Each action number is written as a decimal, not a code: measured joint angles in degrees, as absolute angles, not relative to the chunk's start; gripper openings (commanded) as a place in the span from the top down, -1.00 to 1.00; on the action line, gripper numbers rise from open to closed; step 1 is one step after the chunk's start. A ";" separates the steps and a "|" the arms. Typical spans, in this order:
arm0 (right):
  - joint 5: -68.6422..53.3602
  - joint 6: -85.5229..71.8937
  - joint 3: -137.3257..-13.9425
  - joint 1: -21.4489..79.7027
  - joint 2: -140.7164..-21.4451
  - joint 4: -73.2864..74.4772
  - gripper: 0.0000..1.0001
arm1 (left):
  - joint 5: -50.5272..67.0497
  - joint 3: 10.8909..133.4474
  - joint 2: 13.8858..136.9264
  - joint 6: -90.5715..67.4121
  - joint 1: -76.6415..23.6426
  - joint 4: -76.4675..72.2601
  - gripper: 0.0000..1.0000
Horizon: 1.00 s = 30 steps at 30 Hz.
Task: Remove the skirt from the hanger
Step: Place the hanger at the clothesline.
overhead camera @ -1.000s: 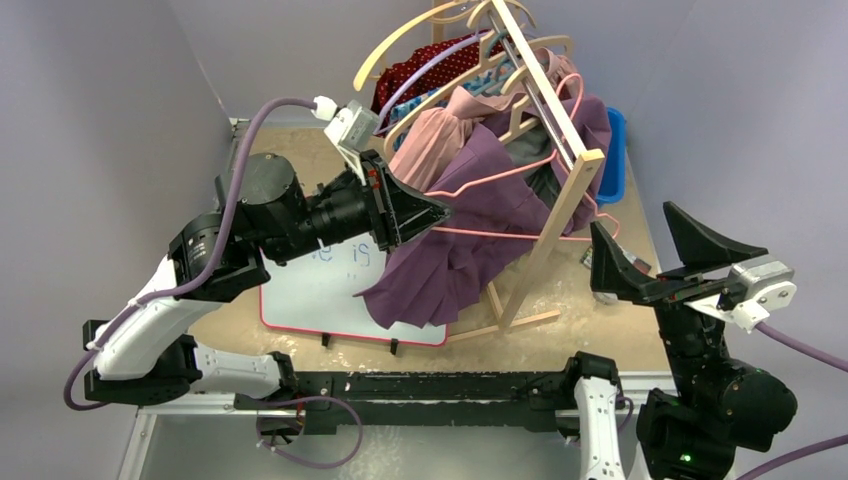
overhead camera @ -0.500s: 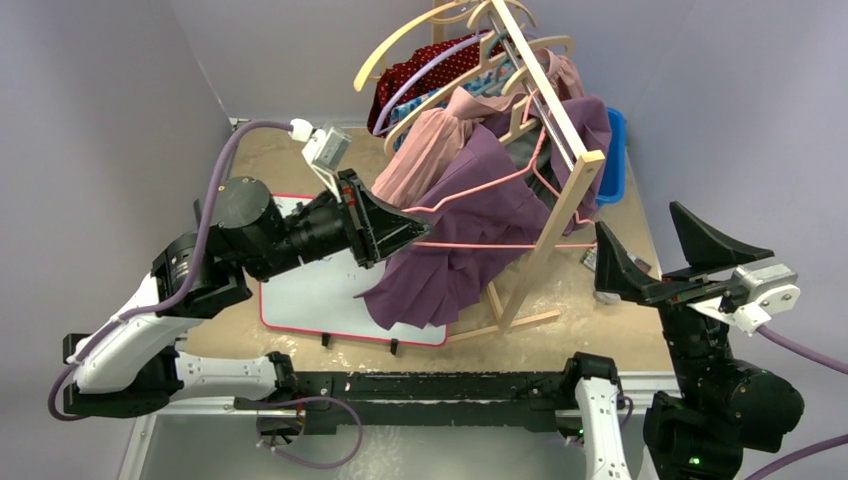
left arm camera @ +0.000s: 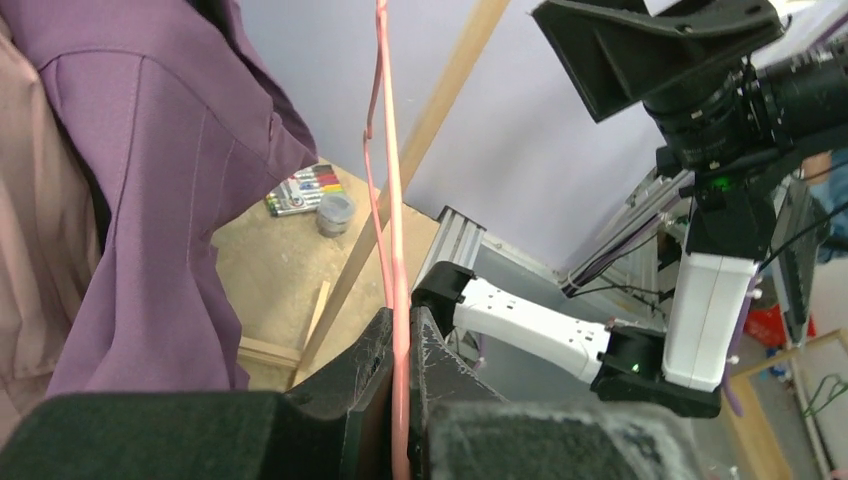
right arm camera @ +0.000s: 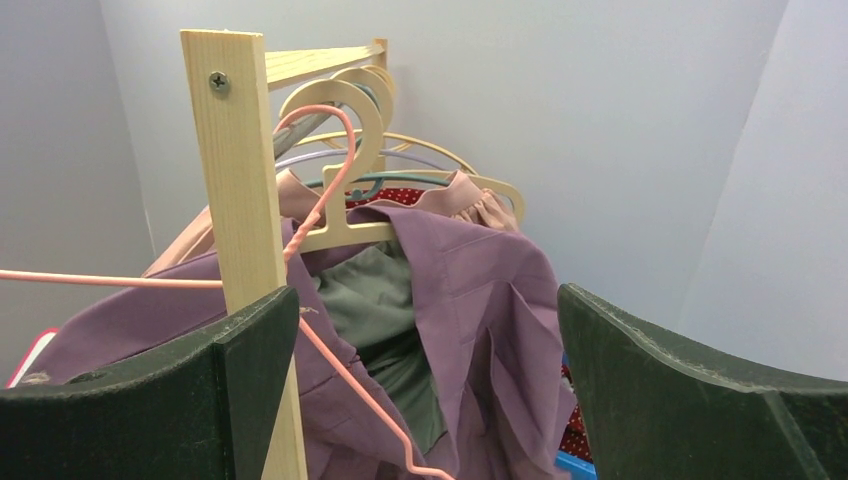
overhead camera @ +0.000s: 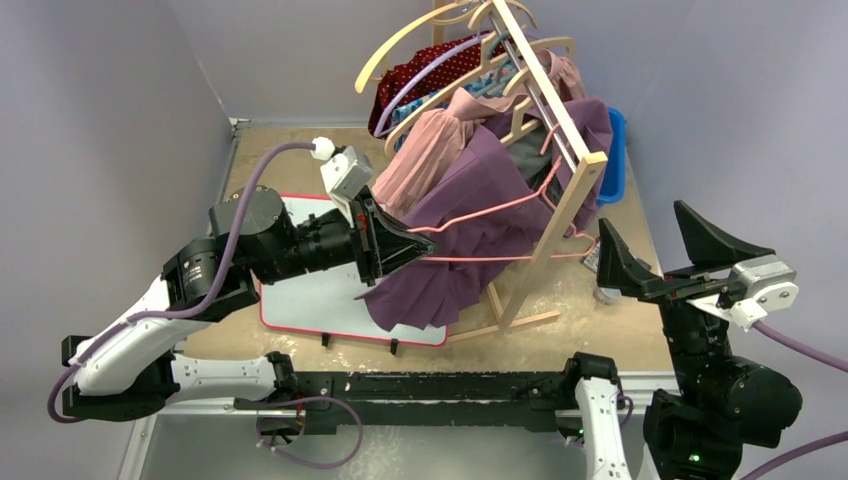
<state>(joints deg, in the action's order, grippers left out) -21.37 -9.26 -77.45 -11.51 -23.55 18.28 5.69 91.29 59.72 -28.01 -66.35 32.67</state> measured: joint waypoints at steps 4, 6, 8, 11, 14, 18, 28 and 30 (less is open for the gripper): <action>-21.06 -8.82 -77.23 -11.31 -23.81 18.28 -0.99 | 8.21 91.79 60.49 -22.31 -66.35 32.64 1.00; -20.51 -8.47 -77.30 -11.25 -24.10 18.31 -0.99 | 9.47 91.79 60.97 -20.23 -66.35 32.56 1.00; -20.25 -8.08 -77.54 -11.25 -24.53 18.39 -0.99 | 10.83 91.33 61.30 -18.68 -66.32 31.86 1.00; -19.49 -7.11 -78.85 -11.05 -25.43 19.40 -0.99 | 12.08 90.02 61.01 -16.78 -66.32 30.96 0.73; -18.31 -5.98 -79.75 -10.07 -25.76 19.88 -0.99 | 14.20 88.75 60.36 -16.01 -66.43 30.52 0.30; -17.23 -5.23 -79.77 -9.37 -25.82 20.49 -0.99 | 15.20 87.64 59.92 -15.27 -66.83 31.59 -0.09; -17.17 -4.84 -79.77 -9.37 -25.85 20.67 -0.99 | 11.55 89.93 60.62 -12.53 -66.83 37.58 -0.93; -16.99 -4.84 -79.75 -9.37 -25.85 20.67 -0.99 | 9.06 90.94 60.62 -12.47 -66.83 38.41 -0.99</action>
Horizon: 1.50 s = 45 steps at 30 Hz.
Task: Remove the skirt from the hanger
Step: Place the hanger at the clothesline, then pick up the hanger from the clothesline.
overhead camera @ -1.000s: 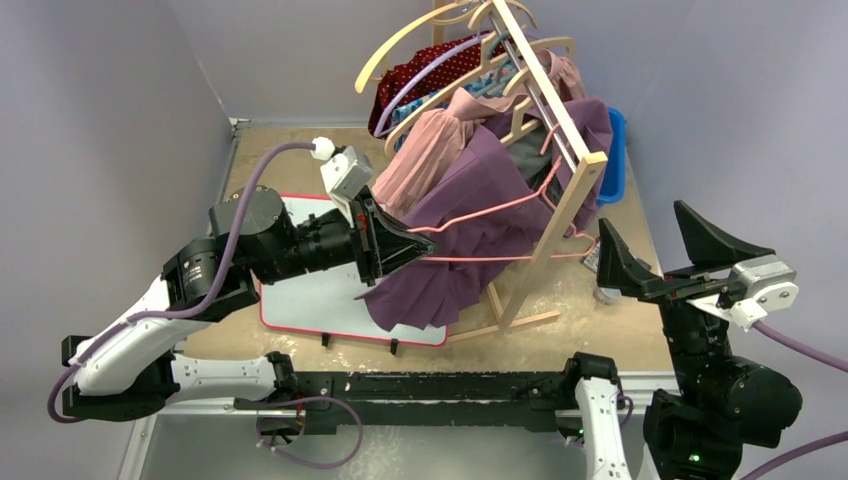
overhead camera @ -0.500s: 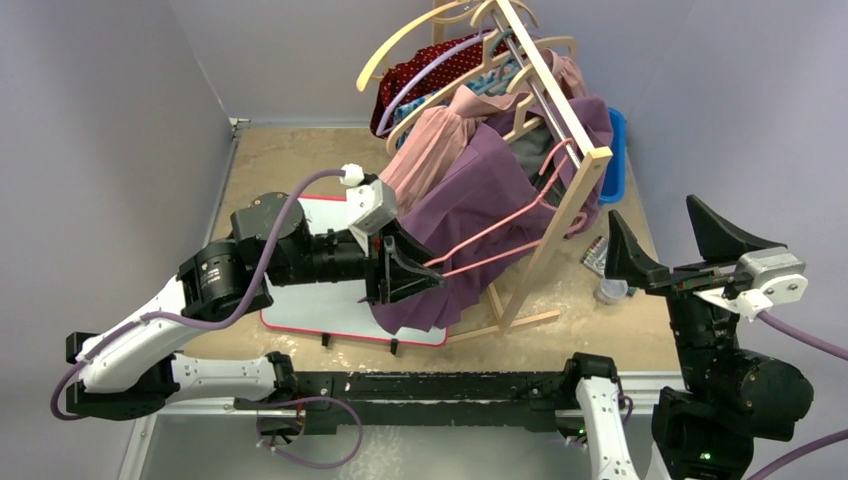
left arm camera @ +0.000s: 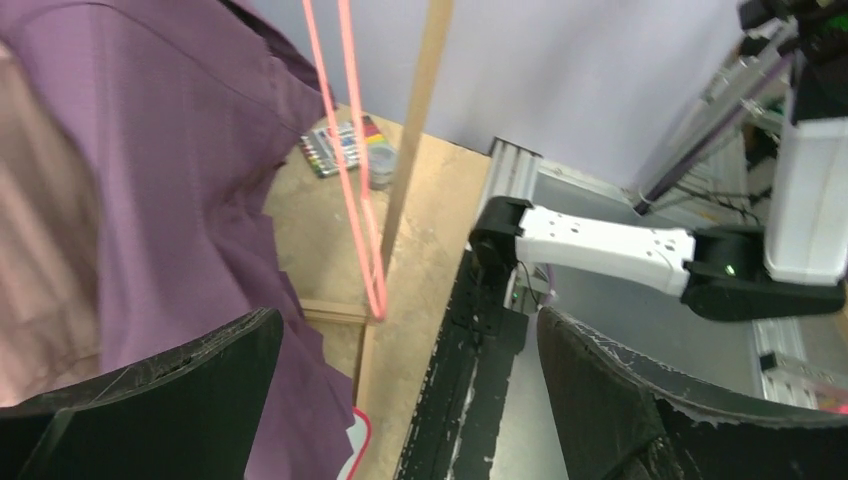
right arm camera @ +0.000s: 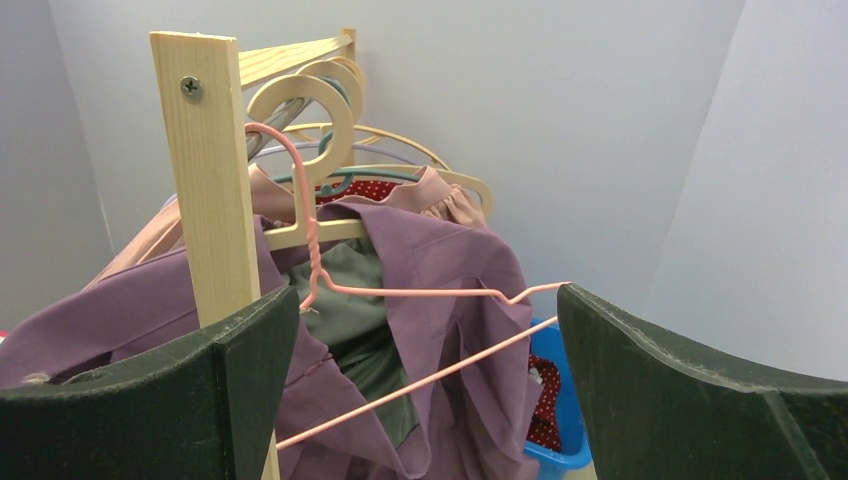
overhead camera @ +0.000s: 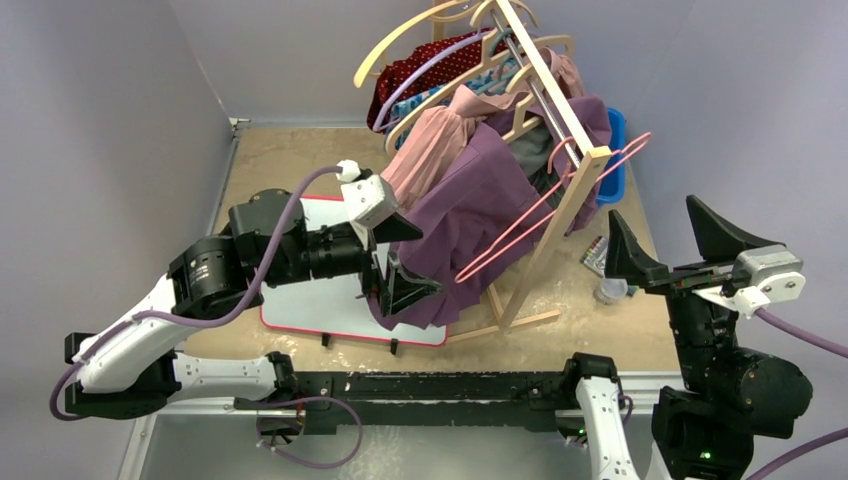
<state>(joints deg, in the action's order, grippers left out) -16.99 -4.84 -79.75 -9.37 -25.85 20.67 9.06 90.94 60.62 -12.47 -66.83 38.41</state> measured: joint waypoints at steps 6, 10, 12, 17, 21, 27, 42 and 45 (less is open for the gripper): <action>-16.95 -4.67 -79.05 -9.37 -25.82 20.56 -0.99 | -2.15 97.36 62.89 -12.43 -66.83 41.52 -1.00; -16.91 -4.23 -78.50 -9.37 -25.82 20.56 -0.99 | -10.26 106.17 68.16 -12.43 -66.81 44.84 -1.00; -16.86 -4.01 -78.43 -9.37 -25.82 20.53 -0.99 | -13.21 111.24 71.48 -12.45 -66.67 46.74 -1.00; -16.10 -3.60 -78.11 -9.37 -25.74 20.34 -0.99 | -13.74 118.48 77.91 -12.84 -60.66 49.41 -1.00; -15.94 -3.38 -77.69 -9.37 -25.58 20.32 -0.99 | -9.74 118.56 80.77 -13.52 -52.82 49.65 -0.91; -15.94 -3.38 -77.41 -9.37 -24.93 20.27 -0.99 | 0.21 117.73 83.18 -14.52 -52.21 48.88 -0.87; -15.94 -3.33 -76.47 -9.37 -24.01 20.32 -0.99 | 5.74 113.49 85.62 -17.56 -52.18 45.93 -0.01; -15.94 -3.33 -76.47 -9.37 -23.92 20.27 -0.99 | 5.65 112.44 85.71 -17.56 -52.18 45.91 -0.01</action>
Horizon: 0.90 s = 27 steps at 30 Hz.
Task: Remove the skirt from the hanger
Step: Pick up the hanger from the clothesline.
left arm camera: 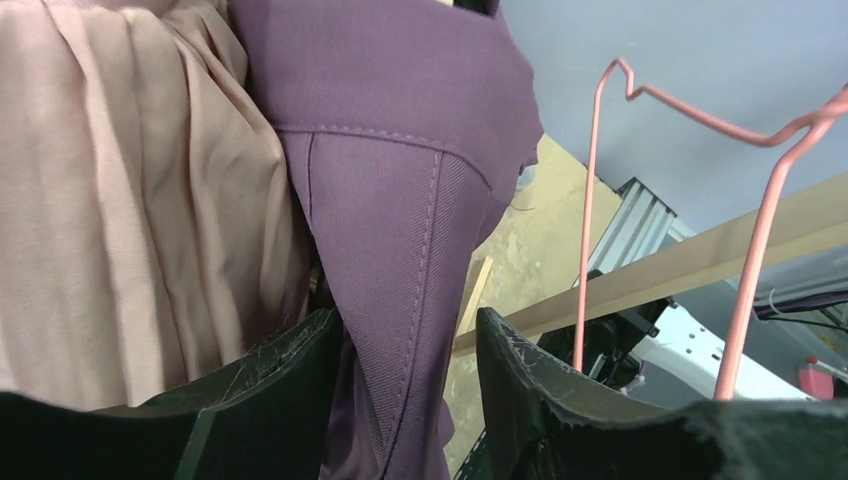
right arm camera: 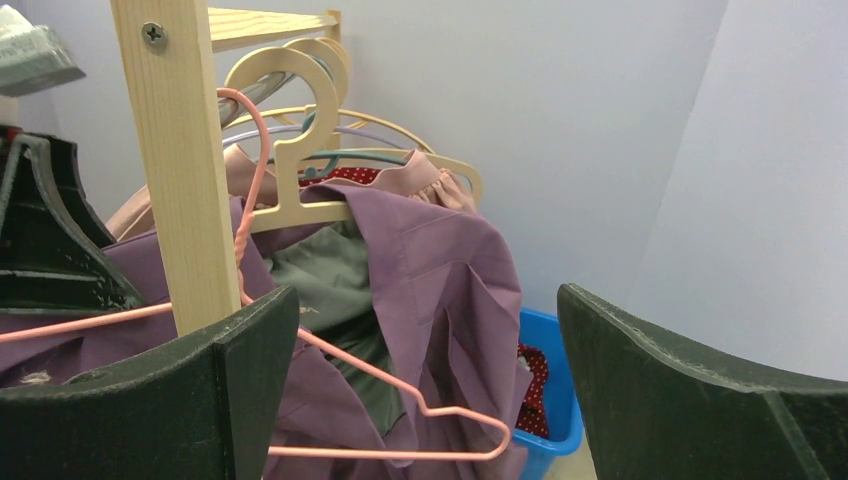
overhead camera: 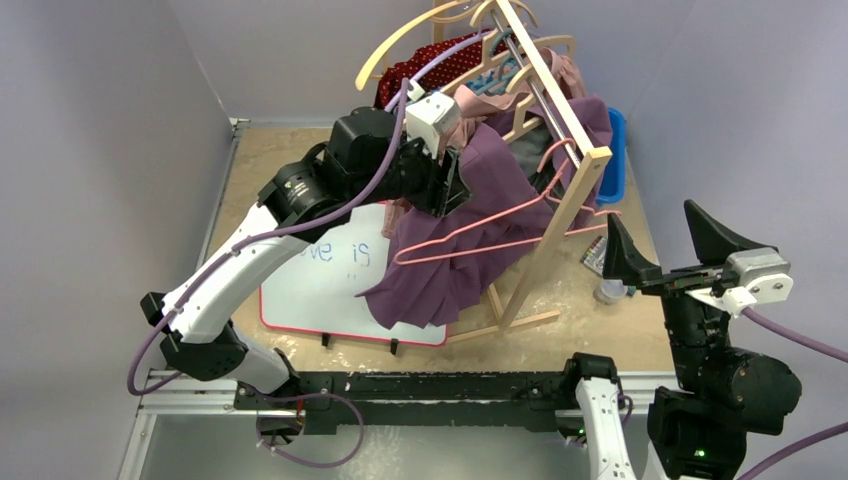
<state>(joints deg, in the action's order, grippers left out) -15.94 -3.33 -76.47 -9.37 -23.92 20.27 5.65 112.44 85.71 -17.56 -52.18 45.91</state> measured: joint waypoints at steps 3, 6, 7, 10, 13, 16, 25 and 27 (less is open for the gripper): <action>-15.97 -3.33 -76.36 -9.37 -23.92 20.25 -0.99 | 5.69 110.56 85.69 -17.45 -52.18 45.47 -0.07; -15.97 -3.36 -76.27 -9.37 -23.90 20.25 -0.99 | 5.54 108.05 85.47 -17.10 -52.18 44.64 0.12; -15.97 -3.36 -76.25 -9.37 -23.90 20.27 -0.99 | 5.50 107.20 85.32 -16.86 -52.18 44.53 0.21; -15.97 -3.36 -76.25 -9.37 -23.90 20.27 -0.99 | 5.61 106.00 85.17 -15.73 -52.18 44.62 0.94; -15.99 -3.36 -76.25 -9.37 -23.90 20.25 -0.99 | 6.09 105.97 85.06 -13.76 -52.23 44.51 1.00; -15.99 -3.36 -76.25 -9.37 -23.90 20.27 -0.99 | 5.93 106.08 84.95 -12.56 -52.29 44.91 1.00; -15.99 -3.38 -76.25 -9.37 -23.90 20.25 -0.99 | 6.22 116.22 89.03 -12.58 -52.27 54.30 1.00; -15.99 -3.38 -76.25 -9.37 -23.90 20.25 -0.99 | 6.66 119.04 90.80 -13.32 -52.25 55.81 1.00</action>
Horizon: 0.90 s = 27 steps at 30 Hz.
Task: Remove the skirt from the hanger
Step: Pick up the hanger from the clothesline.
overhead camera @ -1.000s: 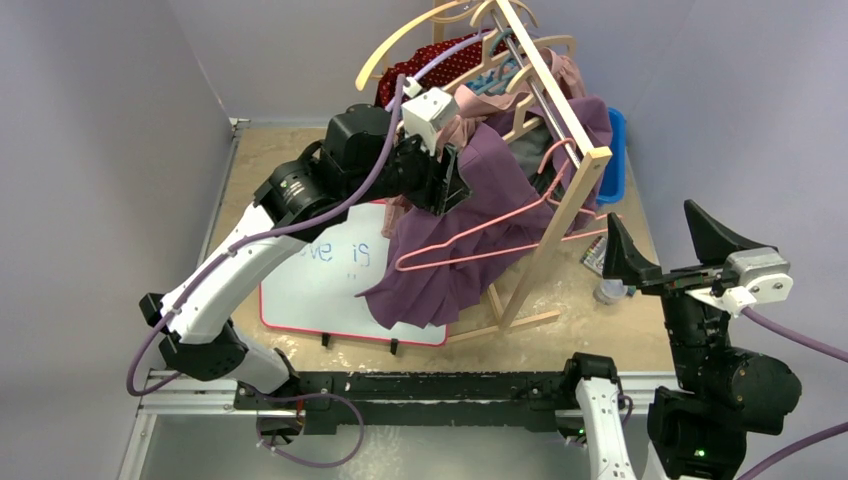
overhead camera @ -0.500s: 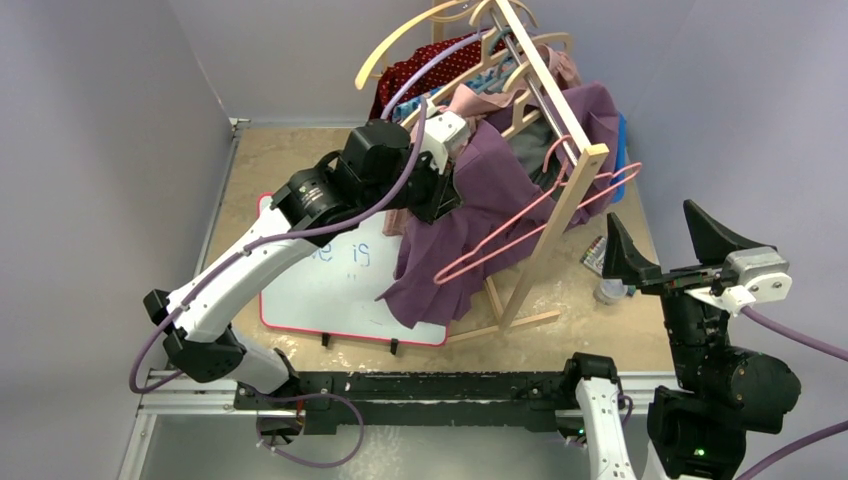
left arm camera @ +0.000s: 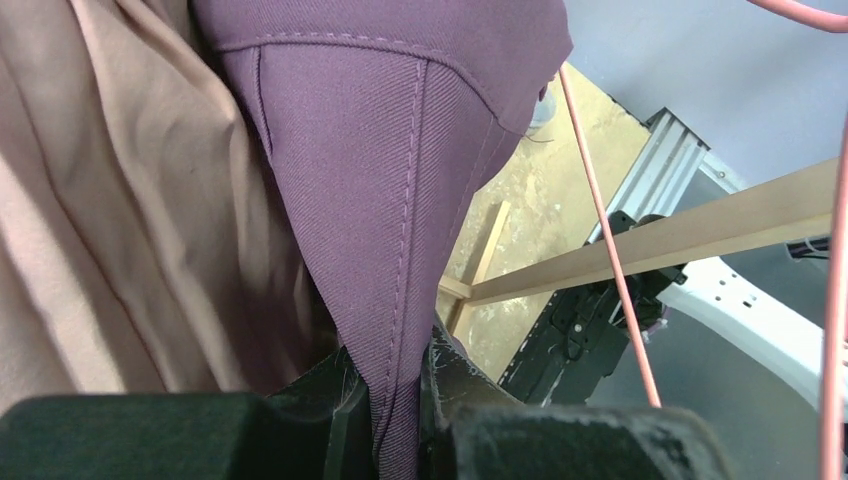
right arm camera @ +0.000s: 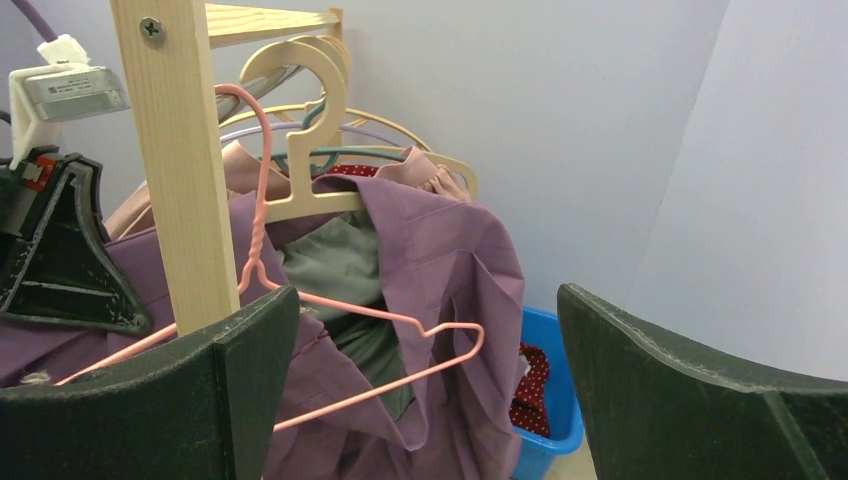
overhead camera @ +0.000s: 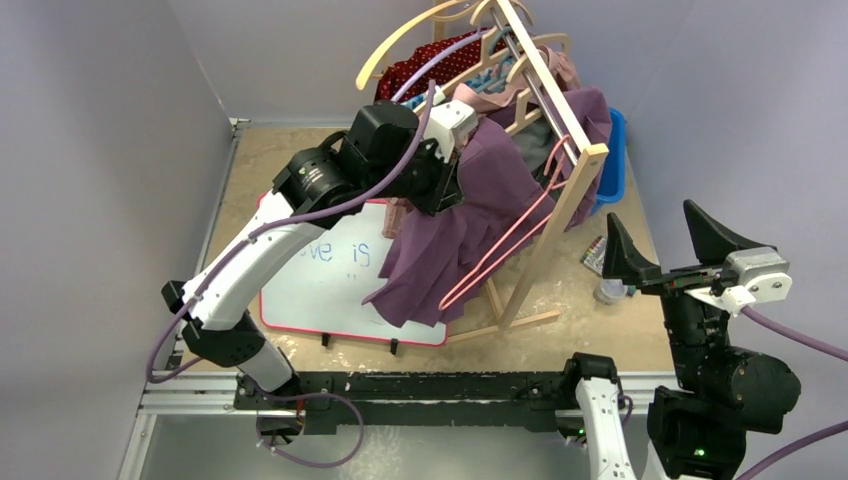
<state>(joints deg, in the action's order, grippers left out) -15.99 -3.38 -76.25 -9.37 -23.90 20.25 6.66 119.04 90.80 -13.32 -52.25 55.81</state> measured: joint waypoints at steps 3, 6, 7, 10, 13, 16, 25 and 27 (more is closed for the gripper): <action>-15.99 -3.38 -76.25 -9.37 -23.90 20.25 -0.99 | 8.56 122.96 92.86 -15.49 -52.25 58.00 1.00; -16.01 -3.38 -76.25 -9.37 -23.90 20.25 -0.99 | 11.51 126.32 94.43 -18.39 -52.23 59.64 1.00; -16.01 -3.38 -76.25 -9.37 -23.90 20.25 -0.99 | 12.58 126.89 94.74 -19.44 -52.23 59.68 1.00; -16.03 -3.40 -76.25 -9.37 -23.90 20.21 -0.99 | 15.27 127.94 95.35 -22.39 -52.23 59.66 1.00; -16.08 -3.42 -76.25 -9.37 -23.90 20.18 -0.99 | 17.47 128.51 95.55 -24.69 -52.23 59.37 1.00; -16.12 -3.42 -76.25 -9.37 -23.90 20.05 -0.99 | 20.60 128.53 95.57 -27.20 -52.23 58.22 1.00; -16.19 -3.66 -76.27 -9.37 -23.90 19.81 -0.99 | 27.64 129.51 96.82 -33.80 -52.23 53.15 1.00; -16.23 -3.77 -76.27 -9.37 -23.90 19.81 -0.99 | 28.05 129.51 96.86 -35.05 -52.23 52.42 1.00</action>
